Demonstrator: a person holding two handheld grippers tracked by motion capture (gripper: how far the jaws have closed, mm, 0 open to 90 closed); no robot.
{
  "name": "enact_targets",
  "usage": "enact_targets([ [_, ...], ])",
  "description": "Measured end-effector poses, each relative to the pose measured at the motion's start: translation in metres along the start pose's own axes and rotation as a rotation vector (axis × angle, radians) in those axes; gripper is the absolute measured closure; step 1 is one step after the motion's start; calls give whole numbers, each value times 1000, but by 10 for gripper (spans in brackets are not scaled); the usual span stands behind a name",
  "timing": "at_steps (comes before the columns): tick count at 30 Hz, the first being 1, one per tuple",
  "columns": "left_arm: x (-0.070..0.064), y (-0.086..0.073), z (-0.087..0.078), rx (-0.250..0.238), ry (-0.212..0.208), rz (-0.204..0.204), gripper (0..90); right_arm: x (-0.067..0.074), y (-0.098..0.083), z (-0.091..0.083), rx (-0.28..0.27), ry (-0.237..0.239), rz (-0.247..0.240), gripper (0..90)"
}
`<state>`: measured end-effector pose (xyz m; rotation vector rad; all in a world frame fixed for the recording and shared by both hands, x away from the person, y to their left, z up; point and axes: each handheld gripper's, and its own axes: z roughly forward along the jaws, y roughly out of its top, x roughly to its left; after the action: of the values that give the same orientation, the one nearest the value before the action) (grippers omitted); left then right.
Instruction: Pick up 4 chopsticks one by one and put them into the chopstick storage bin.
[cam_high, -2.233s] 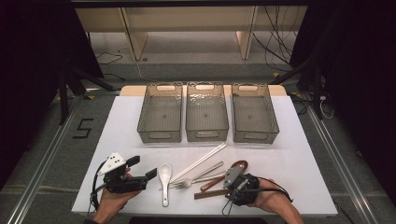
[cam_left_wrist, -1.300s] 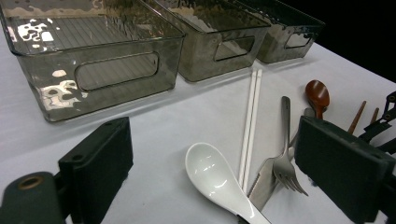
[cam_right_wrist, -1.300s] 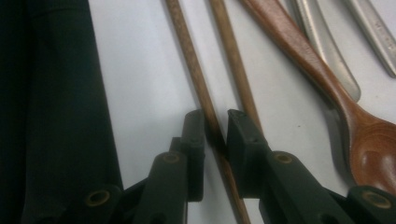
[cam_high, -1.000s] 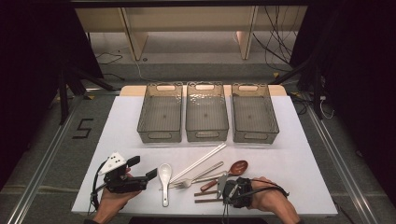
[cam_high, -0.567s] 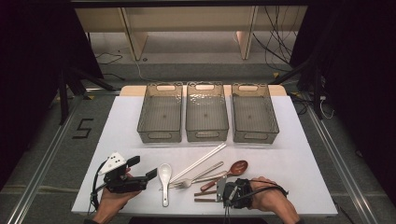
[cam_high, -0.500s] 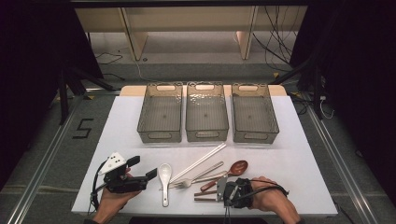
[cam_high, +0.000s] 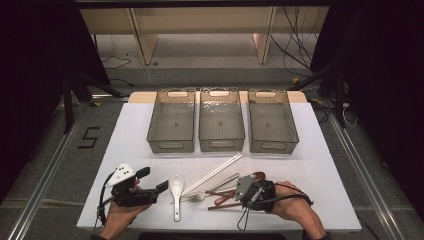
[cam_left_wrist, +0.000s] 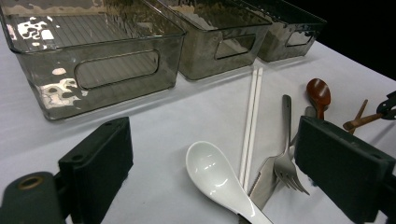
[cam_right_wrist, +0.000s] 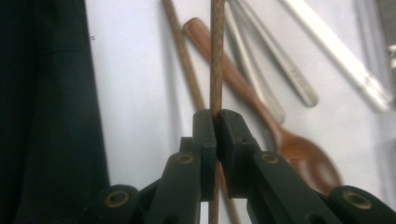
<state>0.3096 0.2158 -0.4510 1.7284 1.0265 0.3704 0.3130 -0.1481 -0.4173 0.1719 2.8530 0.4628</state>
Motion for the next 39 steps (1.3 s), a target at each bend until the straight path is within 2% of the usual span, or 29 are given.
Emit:
enact_targets([
  [6, 0, 2, 0, 7, -10, 1, 110, 1, 10, -4, 0, -48, -38, 857],
  [8, -2, 4, 0, 11, -30, -7, 111, 1, 14, -4, -4, -50, -44, 857],
  [14, -14, 17, 3, 79, -108, 45, 124, 3, 28, 2, 7, -46, -102, 857],
  [16, -21, 23, 4, 107, -137, 76, 129, 4, 30, 2, 9, -43, -102, 857],
  [17, -25, 25, 6, 125, -157, 87, 133, 5, 33, 4, 9, -42, -125, 857],
  [18, -29, 28, 8, 149, -170, 106, 134, 6, 35, 4, 18, -39, -116, 857],
  [20, -37, 33, 13, 199, -192, 155, 151, 7, 37, 4, 17, -40, -135, 857],
  [23, -51, 39, 25, 304, -234, 242, 161, 7, 38, 4, 18, -38, -144, 857],
  [27, -65, 42, 37, 368, -274, 315, 193, 8, 40, 5, 18, -36, -156, 857],
  [29, -70, 41, 45, 421, -274, 370, 234, 10, 41, 7, 23, -29, -167, 857],
  [30, -72, 40, 47, 433, -275, 382, 234, 10, 41, 7, 23, -29, -167, 857],
  [33, -77, 36, 53, 475, -312, 432, 295, 12, 42, 8, 29, -22, -167, 857],
  [34, -78, 35, 54, 484, -316, 440, 339, 13, 43, 9, 32, -16, -177, 857],
  [37, -81, 31, 59, 500, -335, 454, 377, 14, 43, 9, 36, -14, -174, 857],
  [39, -83, 30, 61, 514, -345, 471, 434, 15, 44, 10, 39, -11, -184, 857],
])
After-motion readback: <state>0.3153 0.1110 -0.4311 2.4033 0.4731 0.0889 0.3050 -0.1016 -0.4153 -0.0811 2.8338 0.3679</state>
